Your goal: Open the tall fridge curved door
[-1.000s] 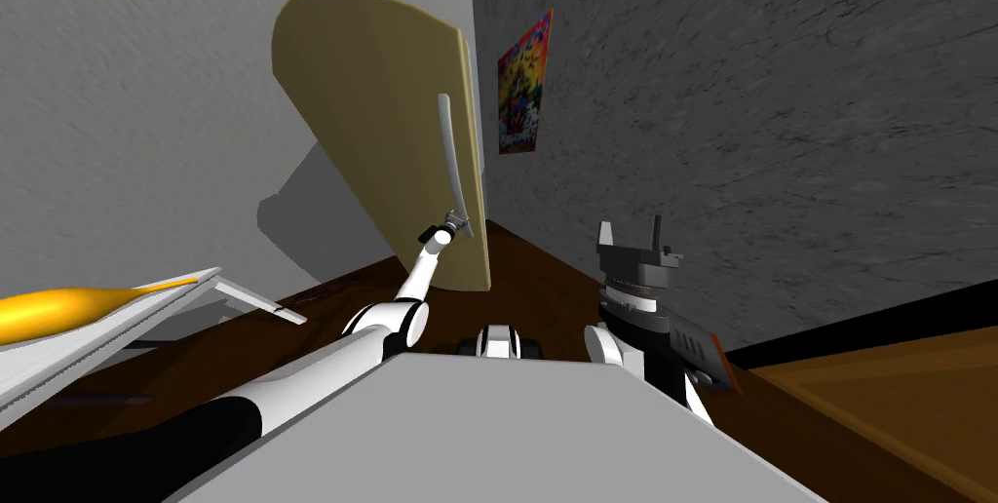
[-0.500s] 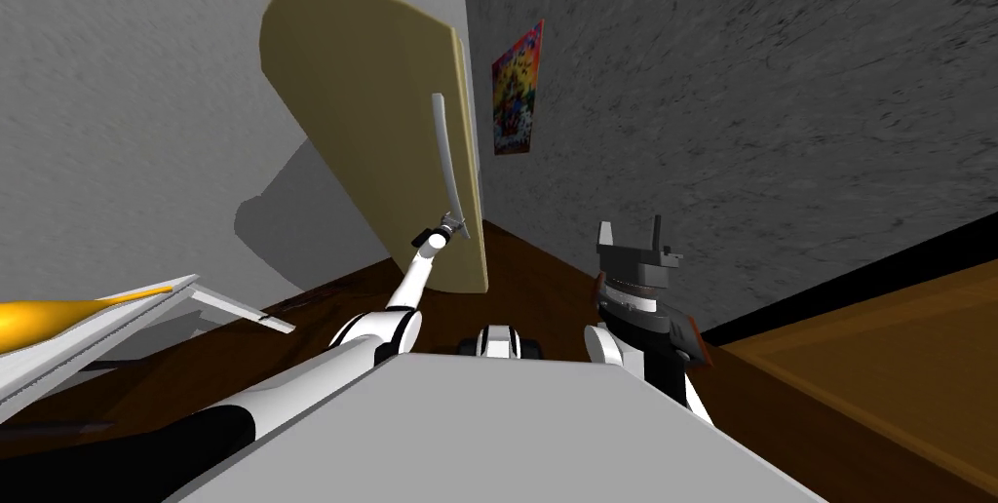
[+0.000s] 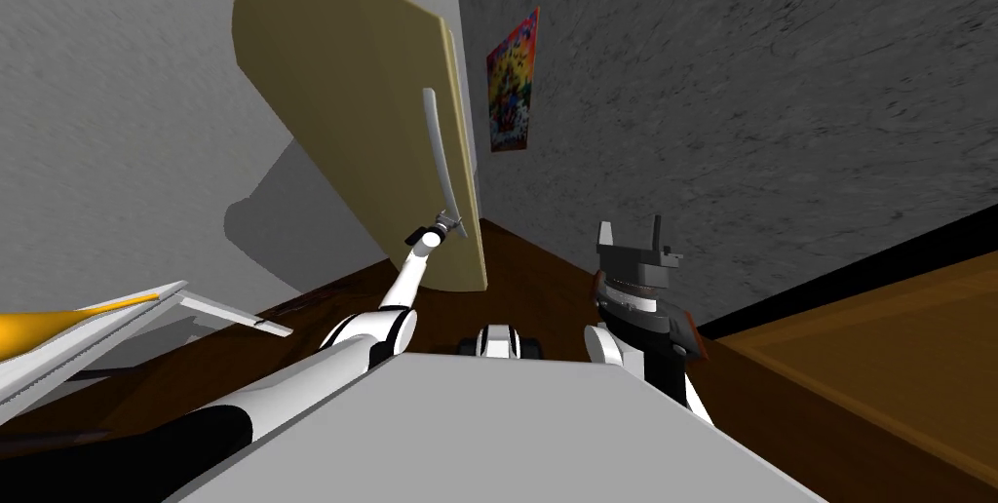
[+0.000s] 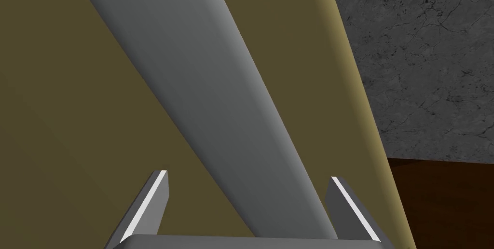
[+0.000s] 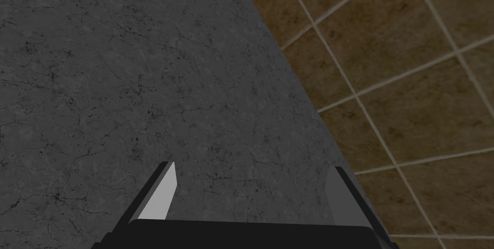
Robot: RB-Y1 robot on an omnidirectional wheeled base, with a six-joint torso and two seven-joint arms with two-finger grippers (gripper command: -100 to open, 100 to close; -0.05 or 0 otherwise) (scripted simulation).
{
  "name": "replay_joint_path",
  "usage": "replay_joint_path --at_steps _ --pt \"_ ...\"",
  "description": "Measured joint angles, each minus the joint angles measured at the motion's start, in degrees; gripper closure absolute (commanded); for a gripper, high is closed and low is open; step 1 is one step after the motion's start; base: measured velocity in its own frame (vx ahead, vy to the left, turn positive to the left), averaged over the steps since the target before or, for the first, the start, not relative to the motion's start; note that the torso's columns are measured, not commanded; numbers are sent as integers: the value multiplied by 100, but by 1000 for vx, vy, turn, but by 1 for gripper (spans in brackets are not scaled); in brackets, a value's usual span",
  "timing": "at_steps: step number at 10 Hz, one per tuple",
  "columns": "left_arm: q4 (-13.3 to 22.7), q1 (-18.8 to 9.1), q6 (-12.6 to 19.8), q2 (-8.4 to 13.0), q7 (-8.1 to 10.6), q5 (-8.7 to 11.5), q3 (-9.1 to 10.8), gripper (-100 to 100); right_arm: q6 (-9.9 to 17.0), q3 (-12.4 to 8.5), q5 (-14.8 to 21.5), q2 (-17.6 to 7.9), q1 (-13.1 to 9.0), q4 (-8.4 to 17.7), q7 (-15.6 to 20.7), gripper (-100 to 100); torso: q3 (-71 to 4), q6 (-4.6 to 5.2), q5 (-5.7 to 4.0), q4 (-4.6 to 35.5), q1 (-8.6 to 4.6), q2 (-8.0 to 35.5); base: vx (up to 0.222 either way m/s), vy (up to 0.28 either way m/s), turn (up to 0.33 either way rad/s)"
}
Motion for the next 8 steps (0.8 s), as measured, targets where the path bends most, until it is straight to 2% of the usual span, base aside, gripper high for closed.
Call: replay_joint_path --at_steps 1,3,7,8 --pt "100 -65 -16 46 -10 66 -60 100 0 0 0 0 0 0 0 0 -1 2 1 0 2 0 -66 35 -102" --pt "4 -102 124 46 -14 175 -219 100 1 -1 0 -1 -3 1 0 0 33 83 -7 -9 -55 57 -185 112 -66" --pt "-202 -69 472 50 -4 239 -417 100 1 -1 0 -2 -3 1 0 0 11 108 -29 -4 -115 21 -215 182 -47" --pt "-265 -47 561 72 -18 307 -502 100 1 -2 0 -2 -3 1 0 0 7 113 -32 -3 -116 12 -209 189 -62"
